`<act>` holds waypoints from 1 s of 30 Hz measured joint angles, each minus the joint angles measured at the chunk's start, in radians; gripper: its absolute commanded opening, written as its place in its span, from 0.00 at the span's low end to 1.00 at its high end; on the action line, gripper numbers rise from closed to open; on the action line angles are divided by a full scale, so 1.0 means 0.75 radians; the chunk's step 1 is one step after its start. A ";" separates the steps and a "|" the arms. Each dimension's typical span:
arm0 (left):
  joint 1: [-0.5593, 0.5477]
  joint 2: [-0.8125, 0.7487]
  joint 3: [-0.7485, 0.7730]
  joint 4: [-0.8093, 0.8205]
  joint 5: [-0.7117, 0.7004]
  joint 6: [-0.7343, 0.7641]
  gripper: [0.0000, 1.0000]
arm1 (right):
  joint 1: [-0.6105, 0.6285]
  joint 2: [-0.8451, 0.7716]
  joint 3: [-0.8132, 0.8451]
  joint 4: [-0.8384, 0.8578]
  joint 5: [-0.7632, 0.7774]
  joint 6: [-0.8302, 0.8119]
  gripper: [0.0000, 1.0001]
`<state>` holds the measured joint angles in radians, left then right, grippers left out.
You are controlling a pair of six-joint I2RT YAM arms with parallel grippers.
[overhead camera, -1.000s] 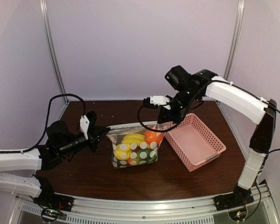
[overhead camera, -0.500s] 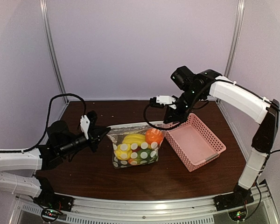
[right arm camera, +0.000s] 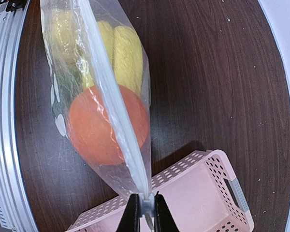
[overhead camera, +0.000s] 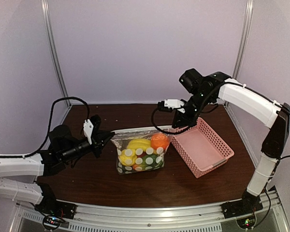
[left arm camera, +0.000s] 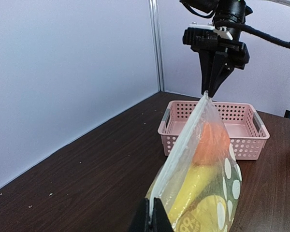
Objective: Place the food in the zip-top bag and seal the zipper
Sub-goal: Zip the zipper on the zipper food storage bag.
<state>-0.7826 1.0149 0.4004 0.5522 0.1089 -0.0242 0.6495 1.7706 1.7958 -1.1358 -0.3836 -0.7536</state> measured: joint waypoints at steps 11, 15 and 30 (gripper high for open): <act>0.015 0.140 0.097 0.027 -0.047 0.001 0.00 | -0.028 0.044 0.111 -0.070 0.010 0.001 0.00; 0.045 0.272 0.254 0.002 -0.079 0.014 0.00 | -0.032 0.187 0.397 -0.089 0.013 0.004 0.00; 0.076 0.309 0.328 -0.150 0.065 0.086 0.14 | 0.033 0.050 -0.060 0.166 -0.025 0.028 0.07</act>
<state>-0.7254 1.2469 0.6460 0.4400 0.1574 0.0406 0.6743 1.8080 1.7508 -1.0115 -0.4023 -0.7326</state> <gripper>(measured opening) 0.123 0.057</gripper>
